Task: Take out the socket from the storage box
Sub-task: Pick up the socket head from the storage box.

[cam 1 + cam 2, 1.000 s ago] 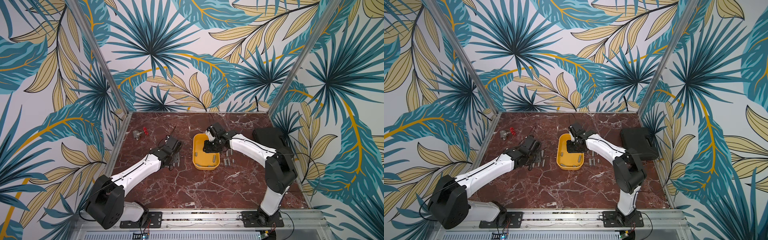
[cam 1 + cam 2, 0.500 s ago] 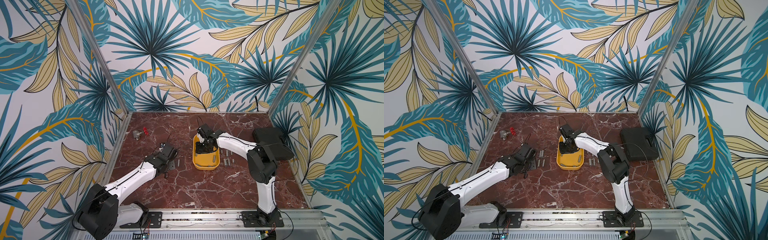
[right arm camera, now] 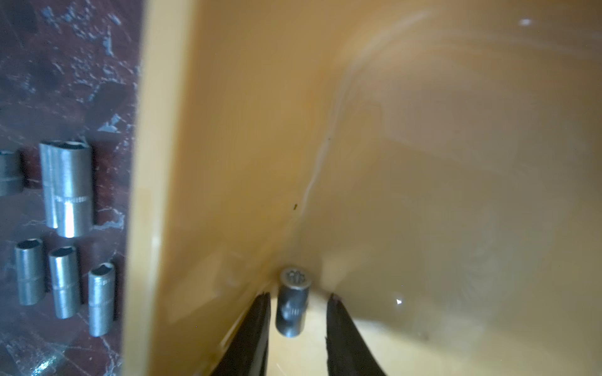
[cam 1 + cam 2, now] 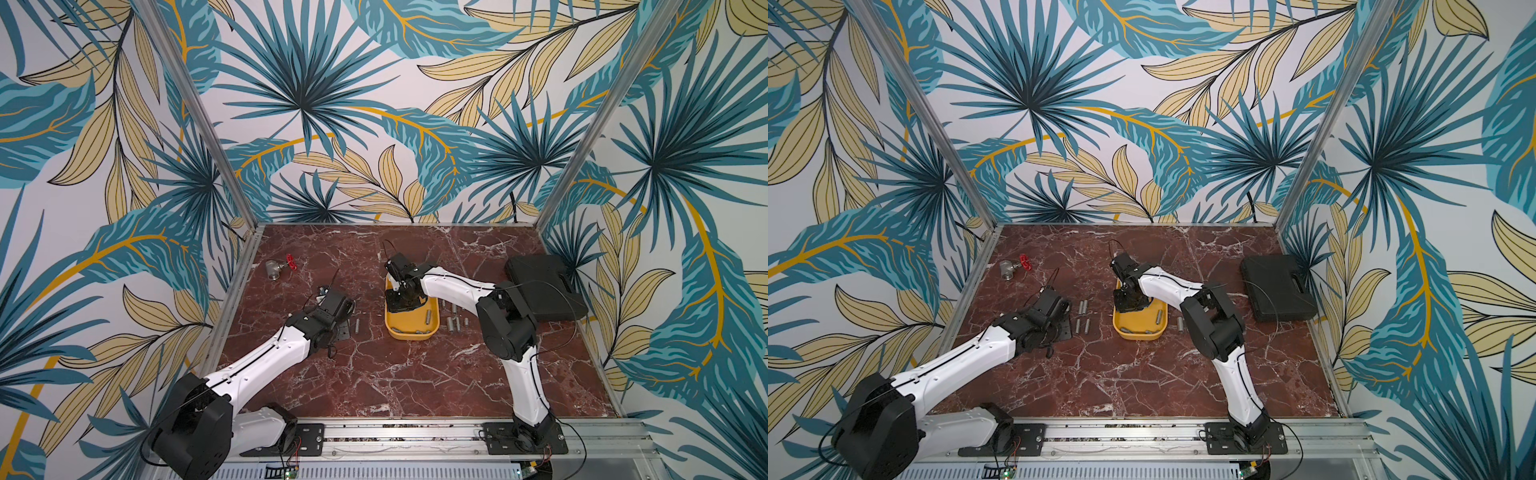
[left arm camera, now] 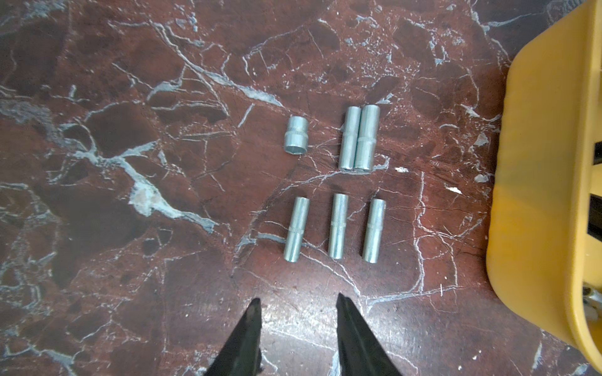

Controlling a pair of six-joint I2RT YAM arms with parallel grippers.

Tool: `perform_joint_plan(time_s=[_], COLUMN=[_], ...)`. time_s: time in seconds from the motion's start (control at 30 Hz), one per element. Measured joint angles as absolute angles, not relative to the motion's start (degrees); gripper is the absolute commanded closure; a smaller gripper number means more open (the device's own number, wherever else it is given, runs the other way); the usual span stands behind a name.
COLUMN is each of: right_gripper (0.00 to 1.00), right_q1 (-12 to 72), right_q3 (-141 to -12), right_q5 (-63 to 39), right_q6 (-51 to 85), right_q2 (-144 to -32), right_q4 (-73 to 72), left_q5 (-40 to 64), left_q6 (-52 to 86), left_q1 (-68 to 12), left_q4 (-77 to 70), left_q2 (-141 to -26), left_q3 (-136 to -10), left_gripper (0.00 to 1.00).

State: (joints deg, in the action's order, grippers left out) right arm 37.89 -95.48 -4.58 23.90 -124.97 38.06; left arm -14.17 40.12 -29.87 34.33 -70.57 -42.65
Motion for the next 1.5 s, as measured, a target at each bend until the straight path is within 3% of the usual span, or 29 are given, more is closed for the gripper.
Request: perform_joint_plan(time_s=[0.43,0.83,1.23,1.5], right_gripper=[0.88,0.91,0.91,0.91], right_q1=[38.39,36.67,27.79,25.30], right_q3=[-95.79,-95.77,-79.48,-62.26], right_q5=[0.40,-1.76,-2.59,-2.26], right_q6=[20.93,20.93,21.65,23.29], right_q2=[-125.05,-123.35,-94.74,-86.65], right_q4=[40.16,40.82,38.85,39.18], left_q5=[-14.04,-14.04,-12.99,-11.62], left_q6=[40.53,41.65,43.07,43.11], left_q1=[-29.78,-29.74,-29.67,-29.67], left_q4=[33.23,34.94,34.15,32.69], left_q2=[-70.91,-70.61,-68.71,-69.67], left_q3=[-41.71,-41.74,-41.71,-41.71], left_gripper=[0.59,0.58,0.58,0.58])
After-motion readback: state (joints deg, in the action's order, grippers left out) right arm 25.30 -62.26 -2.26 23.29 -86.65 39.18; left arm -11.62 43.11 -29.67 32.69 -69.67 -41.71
